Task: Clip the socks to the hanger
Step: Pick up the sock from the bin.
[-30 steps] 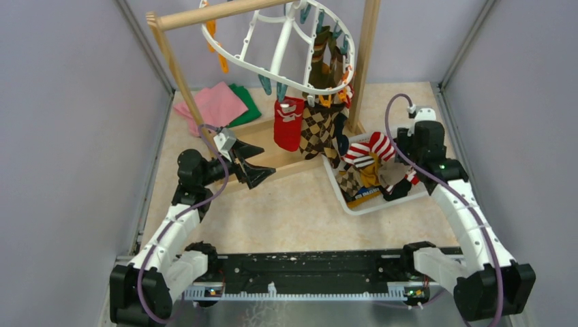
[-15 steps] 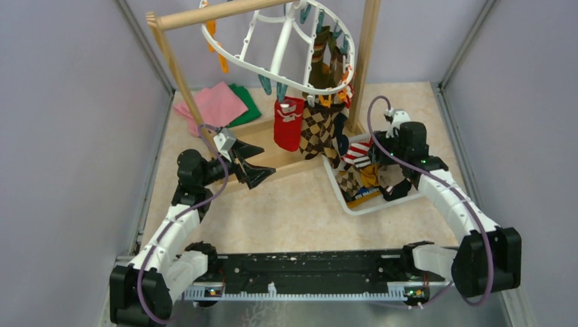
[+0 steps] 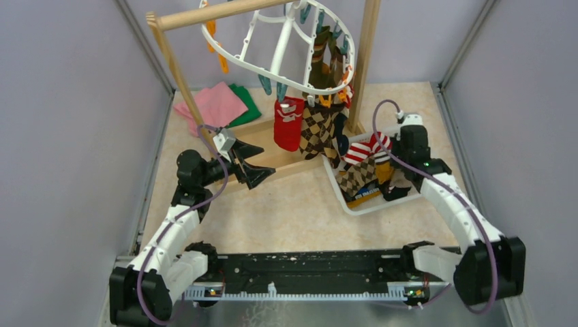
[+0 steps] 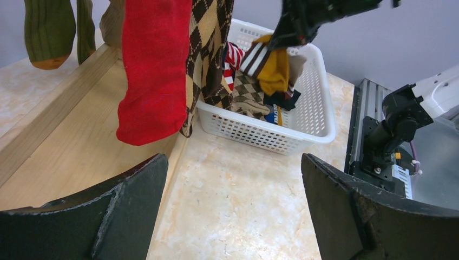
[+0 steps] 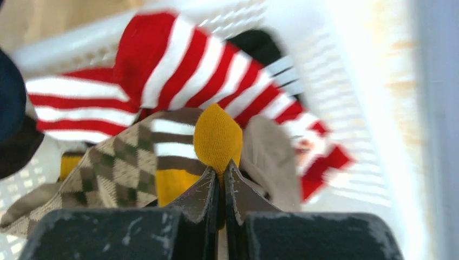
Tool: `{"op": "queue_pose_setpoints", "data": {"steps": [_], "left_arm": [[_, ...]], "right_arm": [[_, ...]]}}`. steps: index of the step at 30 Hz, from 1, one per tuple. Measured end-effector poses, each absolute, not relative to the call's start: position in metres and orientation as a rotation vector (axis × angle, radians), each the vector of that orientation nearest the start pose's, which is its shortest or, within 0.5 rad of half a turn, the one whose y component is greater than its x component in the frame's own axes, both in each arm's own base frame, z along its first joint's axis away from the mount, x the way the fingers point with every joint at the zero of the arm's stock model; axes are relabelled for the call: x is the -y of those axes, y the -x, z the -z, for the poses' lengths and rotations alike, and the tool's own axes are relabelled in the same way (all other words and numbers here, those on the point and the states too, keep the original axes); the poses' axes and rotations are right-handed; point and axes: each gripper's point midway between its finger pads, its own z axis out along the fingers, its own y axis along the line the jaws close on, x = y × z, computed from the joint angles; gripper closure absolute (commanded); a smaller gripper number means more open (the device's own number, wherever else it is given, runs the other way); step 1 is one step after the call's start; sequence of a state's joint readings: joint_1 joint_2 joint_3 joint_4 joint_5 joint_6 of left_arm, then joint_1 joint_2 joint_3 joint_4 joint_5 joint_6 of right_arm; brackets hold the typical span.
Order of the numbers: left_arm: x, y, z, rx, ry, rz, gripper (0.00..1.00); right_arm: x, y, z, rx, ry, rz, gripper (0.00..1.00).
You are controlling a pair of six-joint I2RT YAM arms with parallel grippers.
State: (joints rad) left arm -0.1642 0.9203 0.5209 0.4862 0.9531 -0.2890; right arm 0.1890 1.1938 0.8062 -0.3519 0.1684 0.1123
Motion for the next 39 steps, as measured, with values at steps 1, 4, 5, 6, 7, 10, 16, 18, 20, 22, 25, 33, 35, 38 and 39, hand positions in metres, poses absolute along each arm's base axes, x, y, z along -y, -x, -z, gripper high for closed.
{"op": "queue_pose_setpoints", "data": {"steps": [1,4,5,6,7,10,16,18,20,22,25,33,35,38,39], "left_arm": [[0.193,-0.250,-0.258,-1.457,-0.705,1.055,0.01],[0.193,-0.250,-0.258,-1.457,-0.705,1.055,0.01],[0.193,-0.250,-0.258,-1.457,-0.705,1.056,0.01],[0.193,-0.250,-0.258,-1.457,-0.705,1.056,0.01],[0.193,-0.250,-0.258,-1.457,-0.705,1.056,0.01],[0.193,-0.250,-0.258,-1.457,-0.705,1.056,0.01],[0.193,-0.249,-0.260,-1.451,-0.707,1.054,0.01],[0.193,-0.249,-0.260,-1.451,-0.707,1.054,0.01],[0.193,-0.249,-0.260,-1.451,-0.707,1.054,0.01],[0.193,-0.249,-0.260,-1.451,-0.707,1.054,0.01],[0.193,-0.249,-0.260,-1.451,-0.707,1.054,0.01],[0.193,-0.248,-0.260,-1.449,-0.707,1.052,0.01],[0.193,-0.247,-0.262,-1.443,-0.709,1.049,0.01],[0.193,-0.246,-0.265,-1.431,-0.713,1.045,0.01],[0.193,-0.245,-0.266,-1.429,-0.714,1.044,0.01]], "right_arm": [[-0.027,-0.324,-0.140,-2.252,-0.022,0.092,1.00],[-0.003,-0.319,-0.194,-2.104,-0.089,0.212,1.00],[0.003,-0.319,-0.211,-2.060,-0.108,0.241,1.00],[0.007,-0.320,-0.224,-2.029,-0.124,0.261,1.00],[0.011,-0.320,-0.233,-2.006,-0.138,0.282,1.00],[0.015,-0.321,-0.229,-2.024,-0.141,0.316,1.00],[0.012,-0.316,-0.187,-2.192,-0.080,0.346,0.79],[0.013,-0.313,-0.179,-2.226,-0.074,0.362,0.69],[0.015,-0.312,-0.171,-2.260,-0.063,0.390,0.65],[0.016,-0.311,-0.163,-2.289,-0.055,0.403,0.63],[0.013,-0.313,-0.164,-2.284,-0.050,0.384,0.47],[-0.044,-0.359,-0.197,-2.058,0.003,-0.011,0.37],[-0.058,-0.376,-0.188,-2.050,0.010,-0.079,0.39],[-0.069,-0.393,-0.157,-2.104,0.007,-0.123,0.42],[-0.071,-0.396,-0.146,-2.128,0.004,-0.133,0.44]]}}
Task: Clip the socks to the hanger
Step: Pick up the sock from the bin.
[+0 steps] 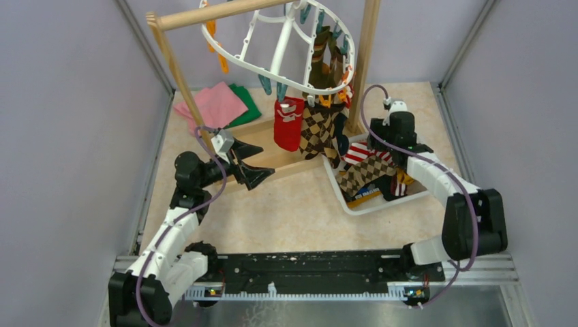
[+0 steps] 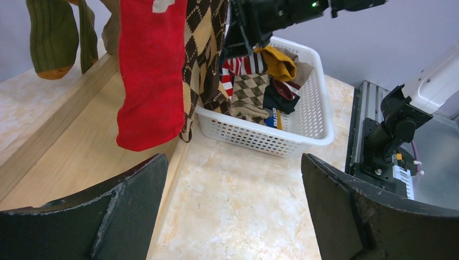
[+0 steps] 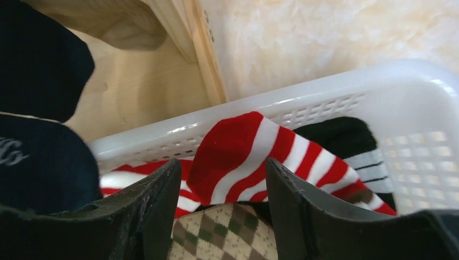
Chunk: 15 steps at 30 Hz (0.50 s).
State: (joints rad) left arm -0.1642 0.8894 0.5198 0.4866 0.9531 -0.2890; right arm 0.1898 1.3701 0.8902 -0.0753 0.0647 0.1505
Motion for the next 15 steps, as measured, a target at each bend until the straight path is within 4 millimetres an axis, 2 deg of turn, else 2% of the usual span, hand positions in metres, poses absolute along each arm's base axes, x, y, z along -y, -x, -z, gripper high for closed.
{"op": "queue_pose_setpoints", "data": {"steps": [3,6,8,10,13,15], "left_arm": [[0.193,-0.245,-0.267,-1.425,-0.715,1.042,0.01],[0.193,-0.245,-0.267,-1.425,-0.715,1.042,0.01],[0.192,-0.245,-0.267,-1.425,-0.715,1.042,0.01],[0.193,-0.245,-0.267,-1.425,-0.715,1.042,0.01],[0.192,-0.245,-0.267,-1.425,-0.715,1.042,0.01],[0.192,-0.245,-0.267,-1.425,-0.715,1.042,0.01]], "right_arm": [[-0.074,-0.403,-0.120,-2.181,-0.008,-0.138,0.49],[-0.074,-0.407,-0.110,-2.201,-0.019,-0.131,0.71],[-0.074,-0.410,-0.112,-2.192,-0.029,-0.130,0.85],[-0.073,-0.412,-0.115,-2.181,-0.034,-0.126,0.93],[-0.070,-0.409,-0.127,-2.161,-0.044,-0.117,0.98],[-0.065,-0.403,-0.147,-2.126,-0.051,-0.100,1.00]]}}
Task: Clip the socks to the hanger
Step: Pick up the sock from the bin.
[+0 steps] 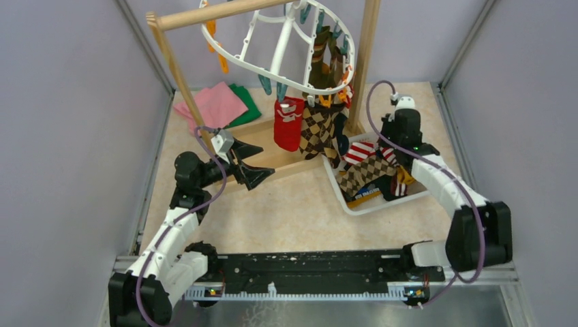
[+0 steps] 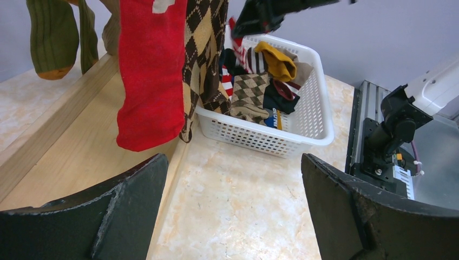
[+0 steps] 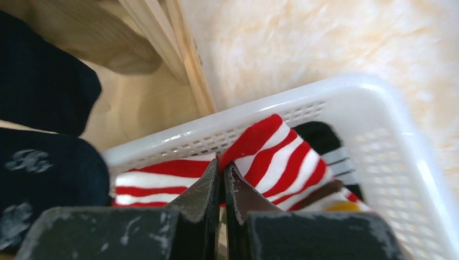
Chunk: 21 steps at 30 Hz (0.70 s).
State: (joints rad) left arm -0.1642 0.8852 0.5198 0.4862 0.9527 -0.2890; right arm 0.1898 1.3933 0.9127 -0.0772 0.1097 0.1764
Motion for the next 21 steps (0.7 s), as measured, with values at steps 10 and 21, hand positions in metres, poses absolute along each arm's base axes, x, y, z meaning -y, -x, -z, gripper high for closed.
{"op": "queue_pose_setpoints", "data": {"steps": [10,21], "left_arm": [[0.193,-0.244,-0.268,-1.423,-0.714,1.050,0.01],[0.195,-0.236,-0.274,-1.398,-0.710,1.096,0.01]], "right_arm": [[-0.046,-0.354,-0.328,-1.702,-0.040,-0.098,1.00],[-0.106,-0.343,-0.361,-1.642,0.162,-0.377,1.00]]}}
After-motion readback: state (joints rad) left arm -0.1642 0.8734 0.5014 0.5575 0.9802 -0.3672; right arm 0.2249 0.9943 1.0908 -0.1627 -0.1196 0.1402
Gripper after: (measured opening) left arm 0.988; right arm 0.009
